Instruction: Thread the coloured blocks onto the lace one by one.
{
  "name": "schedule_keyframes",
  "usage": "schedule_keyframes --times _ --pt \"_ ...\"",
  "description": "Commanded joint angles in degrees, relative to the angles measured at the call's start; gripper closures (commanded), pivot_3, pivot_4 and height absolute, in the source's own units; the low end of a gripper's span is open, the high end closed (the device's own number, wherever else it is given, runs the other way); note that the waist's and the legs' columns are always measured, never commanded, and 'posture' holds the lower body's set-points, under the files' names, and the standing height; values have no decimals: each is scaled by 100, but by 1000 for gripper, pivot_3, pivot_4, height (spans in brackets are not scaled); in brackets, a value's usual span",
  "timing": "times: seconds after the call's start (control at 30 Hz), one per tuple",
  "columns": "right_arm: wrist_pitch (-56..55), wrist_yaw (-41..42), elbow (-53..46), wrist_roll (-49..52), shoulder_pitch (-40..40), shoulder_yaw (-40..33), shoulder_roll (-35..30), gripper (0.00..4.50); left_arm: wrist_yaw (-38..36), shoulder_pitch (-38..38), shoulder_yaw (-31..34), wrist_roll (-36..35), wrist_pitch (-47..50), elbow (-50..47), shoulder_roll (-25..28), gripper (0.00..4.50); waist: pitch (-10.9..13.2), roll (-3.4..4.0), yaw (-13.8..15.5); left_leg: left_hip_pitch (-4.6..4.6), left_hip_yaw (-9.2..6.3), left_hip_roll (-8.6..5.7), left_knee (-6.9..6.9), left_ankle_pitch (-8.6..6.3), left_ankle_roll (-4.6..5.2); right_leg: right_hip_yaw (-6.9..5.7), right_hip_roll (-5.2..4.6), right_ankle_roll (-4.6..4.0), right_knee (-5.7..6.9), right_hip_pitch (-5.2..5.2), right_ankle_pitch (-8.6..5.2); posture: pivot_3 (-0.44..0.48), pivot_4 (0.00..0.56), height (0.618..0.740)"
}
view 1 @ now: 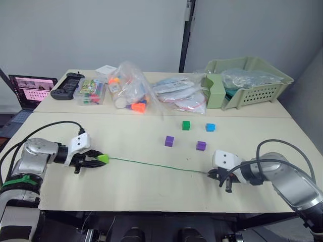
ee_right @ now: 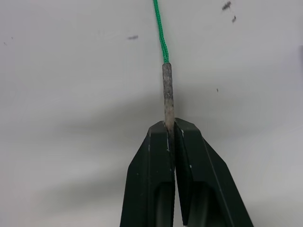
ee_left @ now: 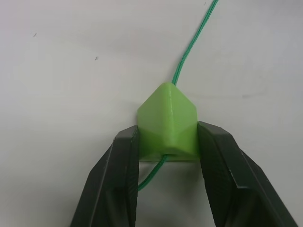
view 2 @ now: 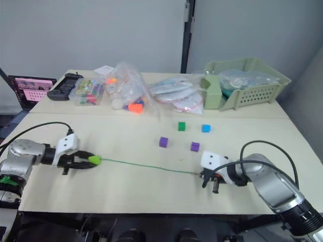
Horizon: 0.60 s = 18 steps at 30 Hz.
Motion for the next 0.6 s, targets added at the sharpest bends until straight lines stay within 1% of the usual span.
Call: schedule_keyframes --times 0.03,0.1,0.17,0.23,0.27,0.33,0.43,0.47,0.53,0.6 --pt "-109 76 -64 -8 -55 -97 -13 4500 159 -194 41 309 -532 671 189 3192 0 -1 20 -1 0 0 2 0 0 0 0 0 0 0 0 0 150 734" --pt "-131 112 -40 -11 -68 -115 -23 4500 194 -304 99 316 -642 967 226 3192 0 0 9 2 3 0 2 0 0 1 1 0 1 0 0 0 150 734" --pt "-154 138 -21 -23 -71 -127 -29 4500 67 -378 149 253 -673 1079 211 3192 0 0 -6 2 3 3 0 0 0 1 4 0 6 -4 0 0 150 734" --pt "-166 155 -19 -32 -64 -137 -27 4500 -7 -445 193 232 -661 1161 201 2129 0 0 -22 2 3 4 -1 0 0 0 5 -1 8 -5 0 0 150 734" --pt "-170 160 -18 -36 -60 -141 -26 4500 -34 -476 206 243 -664 1198 210 1870 0 0 -37 1 3 4 -1 0 0 -1 5 -1 8 -6 0 0 150 734" --pt "-185 174 -10 -34 -49 -148 -27 4500 -92 -591 241 254 -635 1262 262 1147 0 0 -52 0 3 3 -1 0 0 -1 4 -1 8 -6 0 0 150 734" --pt "-206 190 4 -31 -38 -152 -31 4500 -225 -728 305 200 -545 1285 304 203 0 -1 -42 -2 1 3 0 0 0 -4 4 -1 8 -6 0 0 150 734" --pt "-212 195 13 -30 -40 -151 -29 4500 -289 -776 326 168 -517 1271 307 42 0 -1 -43 -2 1 3 0 0 0 -5 4 0 7 -5 1 0 150 734" --pt "-232 205 40 -32 -45 -147 -25 4500 -406 -889 375 92 -474 1173 282 42 0 -1 -42 -3 1 2 0 0 0 -4 3 0 7 -5 1 0 150 734" --pt "-235 209 35 -16 -32 -165 -23 4500 -645 -967 472 -123 -209 864 160 42 0 -1 -41 -3 0 3 0 0 0 -6 4 0 7 -5 1 0 150 734"
